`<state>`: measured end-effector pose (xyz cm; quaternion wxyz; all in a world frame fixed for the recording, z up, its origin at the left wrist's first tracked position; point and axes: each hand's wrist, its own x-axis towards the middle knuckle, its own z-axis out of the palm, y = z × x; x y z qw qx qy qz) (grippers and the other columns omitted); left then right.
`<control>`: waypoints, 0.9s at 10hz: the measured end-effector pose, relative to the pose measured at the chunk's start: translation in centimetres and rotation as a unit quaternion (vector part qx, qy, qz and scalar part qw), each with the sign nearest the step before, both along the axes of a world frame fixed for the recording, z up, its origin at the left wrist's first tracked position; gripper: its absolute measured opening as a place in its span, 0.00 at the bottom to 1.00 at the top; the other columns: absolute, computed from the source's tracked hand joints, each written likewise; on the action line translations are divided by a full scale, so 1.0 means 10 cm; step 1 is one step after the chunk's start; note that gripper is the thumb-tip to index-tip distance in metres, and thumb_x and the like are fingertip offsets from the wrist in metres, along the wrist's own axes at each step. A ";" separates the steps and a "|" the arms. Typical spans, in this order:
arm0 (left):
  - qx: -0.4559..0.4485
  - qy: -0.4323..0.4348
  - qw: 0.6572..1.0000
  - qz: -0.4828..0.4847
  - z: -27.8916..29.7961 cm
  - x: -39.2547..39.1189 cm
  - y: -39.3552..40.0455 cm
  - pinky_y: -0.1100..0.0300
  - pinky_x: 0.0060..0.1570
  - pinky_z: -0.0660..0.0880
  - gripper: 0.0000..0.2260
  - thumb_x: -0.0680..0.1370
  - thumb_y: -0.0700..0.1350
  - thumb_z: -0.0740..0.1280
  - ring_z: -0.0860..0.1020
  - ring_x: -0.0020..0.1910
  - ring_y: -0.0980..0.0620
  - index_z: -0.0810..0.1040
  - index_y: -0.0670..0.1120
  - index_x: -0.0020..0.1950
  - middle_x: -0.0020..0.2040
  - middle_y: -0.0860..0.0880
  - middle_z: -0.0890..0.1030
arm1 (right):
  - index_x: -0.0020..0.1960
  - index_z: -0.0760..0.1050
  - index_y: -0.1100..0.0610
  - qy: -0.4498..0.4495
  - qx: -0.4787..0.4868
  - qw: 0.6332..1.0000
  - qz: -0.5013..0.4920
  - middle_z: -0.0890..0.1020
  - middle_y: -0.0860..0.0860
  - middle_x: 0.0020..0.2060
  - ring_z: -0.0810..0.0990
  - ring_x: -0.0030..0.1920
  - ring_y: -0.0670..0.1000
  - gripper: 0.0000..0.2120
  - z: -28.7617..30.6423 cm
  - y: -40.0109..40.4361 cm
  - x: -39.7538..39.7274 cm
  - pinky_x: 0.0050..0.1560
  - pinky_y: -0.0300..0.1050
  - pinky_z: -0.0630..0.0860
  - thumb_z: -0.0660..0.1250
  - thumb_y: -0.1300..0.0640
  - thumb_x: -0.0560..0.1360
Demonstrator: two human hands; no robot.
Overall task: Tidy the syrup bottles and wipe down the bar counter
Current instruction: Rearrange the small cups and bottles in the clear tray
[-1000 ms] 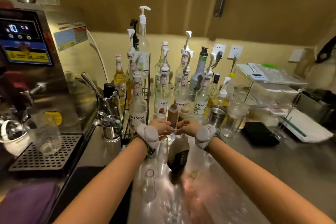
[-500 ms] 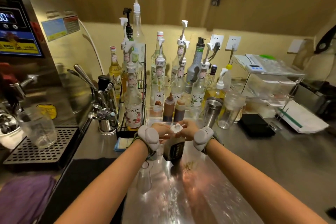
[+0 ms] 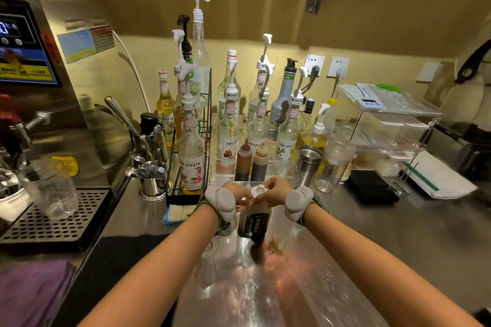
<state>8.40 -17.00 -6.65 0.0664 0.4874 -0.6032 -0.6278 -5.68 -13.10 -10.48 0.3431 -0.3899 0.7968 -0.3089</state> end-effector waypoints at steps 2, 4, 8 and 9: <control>0.006 0.031 1.000 -0.004 0.20 -0.11 -0.12 0.65 0.36 0.69 0.10 0.77 0.34 0.63 0.72 0.34 0.54 0.72 0.43 0.35 0.36 0.47 0.73 | 0.30 0.73 0.54 0.021 -0.006 1.000 0.001 0.75 0.51 0.29 0.74 0.29 0.47 0.12 0.33 -0.04 -0.12 0.32 0.39 0.74 0.77 0.59 0.63; -0.022 0.120 0.992 0.036 0.50 -0.26 -0.32 0.65 0.36 0.71 0.10 0.78 0.39 0.63 0.73 0.33 0.55 0.71 0.45 0.37 0.35 0.49 0.74 | 0.28 0.69 0.54 0.064 -0.044 0.997 -0.004 0.74 0.50 0.27 0.72 0.28 0.46 0.16 0.90 -0.21 -0.23 0.29 0.36 0.72 0.77 0.57 0.64; -0.091 0.172 0.980 0.049 0.98 -0.27 -0.87 0.65 0.37 0.69 0.18 0.79 0.37 0.61 0.72 0.34 0.56 0.71 0.36 0.68 0.37 0.51 0.74 | 0.28 0.67 0.54 0.078 -0.128 0.989 -0.013 0.74 0.51 0.27 0.75 0.31 0.50 0.18 1.43 -0.81 -0.16 0.45 0.47 0.80 0.76 0.55 0.65; -0.090 0.174 0.979 0.056 0.95 -0.21 -1.00 0.65 0.36 0.69 0.18 0.79 0.36 0.61 0.72 0.35 0.57 0.71 0.38 0.69 0.40 0.50 0.75 | 0.27 0.68 0.55 0.086 -0.143 0.986 -0.014 0.74 0.51 0.28 0.77 0.37 0.53 0.18 1.38 -0.94 -0.08 0.53 0.55 0.79 0.77 0.56 0.64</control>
